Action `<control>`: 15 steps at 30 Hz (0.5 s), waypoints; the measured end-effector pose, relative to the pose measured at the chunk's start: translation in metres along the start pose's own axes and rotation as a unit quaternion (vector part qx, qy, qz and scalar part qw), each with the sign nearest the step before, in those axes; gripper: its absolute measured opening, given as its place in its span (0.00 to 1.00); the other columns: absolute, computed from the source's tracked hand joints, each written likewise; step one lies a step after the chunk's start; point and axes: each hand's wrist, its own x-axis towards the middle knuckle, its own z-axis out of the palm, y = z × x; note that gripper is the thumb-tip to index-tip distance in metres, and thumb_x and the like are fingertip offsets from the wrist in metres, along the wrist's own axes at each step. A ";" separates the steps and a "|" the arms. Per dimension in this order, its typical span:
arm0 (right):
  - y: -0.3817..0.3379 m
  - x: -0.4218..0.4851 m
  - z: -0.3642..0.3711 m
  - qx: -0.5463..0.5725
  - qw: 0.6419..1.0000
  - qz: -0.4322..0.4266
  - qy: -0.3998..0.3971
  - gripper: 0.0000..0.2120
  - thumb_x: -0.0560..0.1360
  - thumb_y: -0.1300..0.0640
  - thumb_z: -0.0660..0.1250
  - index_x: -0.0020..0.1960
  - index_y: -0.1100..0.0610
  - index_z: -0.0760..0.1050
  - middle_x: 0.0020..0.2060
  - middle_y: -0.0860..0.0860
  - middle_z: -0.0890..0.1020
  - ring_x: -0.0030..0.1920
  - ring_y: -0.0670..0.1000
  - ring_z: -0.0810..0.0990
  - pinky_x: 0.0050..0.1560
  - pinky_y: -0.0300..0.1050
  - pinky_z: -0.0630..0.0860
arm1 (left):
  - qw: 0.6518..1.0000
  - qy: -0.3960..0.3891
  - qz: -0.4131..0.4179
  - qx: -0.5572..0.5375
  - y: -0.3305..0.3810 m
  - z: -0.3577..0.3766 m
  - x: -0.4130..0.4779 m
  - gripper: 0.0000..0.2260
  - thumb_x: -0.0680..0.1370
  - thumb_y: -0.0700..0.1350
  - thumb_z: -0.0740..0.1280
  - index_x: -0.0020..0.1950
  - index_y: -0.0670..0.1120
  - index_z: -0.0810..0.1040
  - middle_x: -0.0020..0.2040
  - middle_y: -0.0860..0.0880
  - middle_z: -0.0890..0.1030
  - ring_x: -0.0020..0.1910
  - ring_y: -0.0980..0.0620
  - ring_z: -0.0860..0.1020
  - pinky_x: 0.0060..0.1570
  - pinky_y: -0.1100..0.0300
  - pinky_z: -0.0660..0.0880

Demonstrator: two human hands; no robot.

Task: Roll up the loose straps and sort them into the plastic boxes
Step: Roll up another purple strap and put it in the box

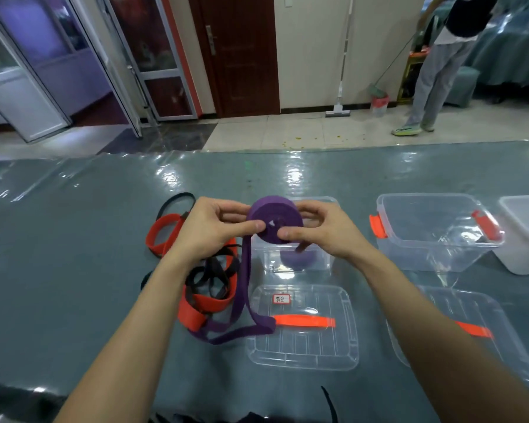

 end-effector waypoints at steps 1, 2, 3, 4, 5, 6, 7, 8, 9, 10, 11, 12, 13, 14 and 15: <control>-0.005 0.001 -0.007 -0.090 0.996 -0.006 -0.011 0.29 0.66 0.51 0.86 0.65 0.51 0.83 0.55 0.49 0.89 0.53 0.50 0.89 0.49 0.50 0.86 | 0.998 -0.028 -0.007 0.057 0.006 -0.004 0.001 0.14 0.70 0.48 0.86 0.54 0.50 0.91 0.48 0.45 0.91 0.49 0.45 0.90 0.56 0.49 0.86; -0.010 0.003 -0.012 -0.167 0.986 -0.019 -0.024 0.32 0.65 0.47 0.86 0.67 0.49 0.82 0.57 0.45 0.88 0.57 0.44 0.87 0.54 0.45 0.84 | 0.991 -0.055 -0.011 0.122 0.013 -0.007 0.003 0.13 0.70 0.49 0.86 0.53 0.52 0.92 0.45 0.48 0.91 0.47 0.47 0.91 0.54 0.49 0.86; -0.017 0.005 -0.014 -0.227 0.972 -0.033 -0.041 0.34 0.65 0.44 0.86 0.69 0.47 0.81 0.58 0.42 0.87 0.60 0.41 0.84 0.56 0.40 0.82 | 0.979 -0.081 -0.012 0.185 0.021 -0.008 0.006 0.12 0.69 0.50 0.87 0.51 0.53 0.92 0.42 0.50 0.91 0.44 0.49 0.90 0.51 0.50 0.86; -0.023 0.007 -0.013 -0.274 0.959 -0.045 -0.058 0.35 0.65 0.43 0.86 0.69 0.46 0.81 0.57 0.40 0.86 0.60 0.39 0.83 0.54 0.34 0.79 | 0.966 -0.103 -0.008 0.237 0.029 -0.009 0.009 0.11 0.69 0.51 0.86 0.50 0.54 0.92 0.40 0.52 0.90 0.42 0.51 0.90 0.50 0.50 0.87; -0.029 0.009 -0.011 -0.308 0.947 -0.051 -0.074 0.33 0.65 0.43 0.86 0.68 0.46 0.82 0.55 0.40 0.87 0.58 0.38 0.83 0.51 0.30 0.76 | 0.954 -0.120 0.002 0.273 0.036 -0.007 0.013 0.10 0.69 0.51 0.86 0.49 0.54 0.92 0.39 0.54 0.90 0.41 0.52 0.89 0.50 0.49 0.86; -0.033 0.011 -0.009 -0.327 0.940 -0.054 -0.086 0.30 0.66 0.44 0.86 0.65 0.45 0.83 0.52 0.41 0.88 0.55 0.38 0.84 0.48 0.28 0.75 | 0.946 -0.130 0.014 0.297 0.041 -0.006 0.016 0.10 0.69 0.51 0.86 0.48 0.54 0.92 0.38 0.54 0.89 0.40 0.52 0.89 0.49 0.49 0.86; -0.035 0.013 -0.006 -0.326 0.939 -0.054 -0.095 0.25 0.67 0.46 0.86 0.62 0.46 0.85 0.49 0.43 0.88 0.50 0.38 0.85 0.45 0.28 0.76 | 0.940 -0.136 0.026 0.311 0.046 -0.004 0.019 0.10 0.69 0.51 0.86 0.48 0.54 0.92 0.37 0.54 0.89 0.40 0.52 0.89 0.49 0.48 0.86; -0.037 0.015 -0.005 -0.304 0.946 -0.049 -0.102 0.20 0.68 0.48 0.86 0.58 0.48 0.86 0.45 0.45 0.89 0.44 0.39 0.85 0.42 0.32 0.78 | 0.938 -0.137 0.034 0.316 0.048 -0.003 0.021 0.10 0.69 0.51 0.86 0.48 0.54 0.92 0.37 0.54 0.89 0.40 0.52 0.89 0.49 0.48 0.86; -0.037 0.016 -0.004 -0.270 0.956 -0.041 -0.106 0.15 0.69 0.51 0.85 0.54 0.49 0.87 0.42 0.47 0.89 0.37 0.41 0.85 0.38 0.36 0.80 | 0.940 -0.133 0.036 0.312 0.049 -0.003 0.023 0.11 0.68 0.51 0.87 0.48 0.54 0.92 0.37 0.54 0.89 0.40 0.51 0.89 0.49 0.48 0.86; -0.036 0.016 -0.004 -0.240 0.964 -0.038 -0.106 0.12 0.70 0.53 0.85 0.51 0.49 0.87 0.40 0.48 0.89 0.33 0.43 0.84 0.34 0.39 0.81 | 0.947 -0.125 0.033 0.295 0.047 -0.004 0.023 0.11 0.68 0.51 0.87 0.48 0.53 0.92 0.38 0.53 0.89 0.41 0.50 0.89 0.50 0.48 0.86; -0.034 0.016 -0.005 -0.218 0.970 -0.043 -0.099 0.11 0.70 0.55 0.85 0.49 0.49 0.87 0.38 0.48 0.89 0.31 0.44 0.84 0.32 0.39 0.80 | 0.957 -0.112 0.028 0.265 0.044 -0.005 0.022 0.12 0.68 0.51 0.87 0.49 0.52 0.92 0.39 0.51 0.90 0.42 0.49 0.89 0.52 0.48 0.86; -0.031 0.015 -0.005 -0.196 0.975 -0.049 -0.090 0.11 0.70 0.56 0.85 0.49 0.48 0.87 0.37 0.48 0.89 0.31 0.46 0.85 0.32 0.38 0.79 | 0.969 -0.094 0.024 0.226 0.039 -0.005 0.021 0.14 0.68 0.51 0.87 0.51 0.51 0.92 0.41 0.50 0.90 0.44 0.49 0.90 0.54 0.49 0.87; -0.028 0.013 -0.006 -0.166 0.982 -0.049 -0.077 0.12 0.70 0.57 0.85 0.51 0.49 0.87 0.38 0.48 0.89 0.32 0.47 0.86 0.33 0.39 0.80 | 0.980 -0.076 0.022 0.181 0.033 -0.004 0.018 0.16 0.68 0.50 0.87 0.53 0.49 0.91 0.43 0.49 0.91 0.46 0.48 0.90 0.55 0.51 0.87; -0.025 0.013 -0.006 -0.133 0.988 -0.044 -0.059 0.13 0.70 0.58 0.84 0.53 0.50 0.88 0.40 0.50 0.90 0.35 0.49 0.88 0.35 0.43 0.83 | 0.989 -0.060 0.022 0.133 0.026 -0.002 0.014 0.18 0.68 0.49 0.86 0.55 0.47 0.91 0.46 0.48 0.91 0.48 0.48 0.90 0.56 0.53 0.86; -0.023 0.012 -0.007 -0.106 0.993 -0.039 -0.041 0.15 0.70 0.58 0.84 0.56 0.53 0.88 0.42 0.51 0.90 0.39 0.52 0.89 0.38 0.48 0.85 | 0.995 -0.047 0.022 0.087 0.018 0.000 0.010 0.19 0.68 0.49 0.85 0.56 0.46 0.90 0.48 0.47 0.91 0.50 0.48 0.90 0.56 0.55 0.86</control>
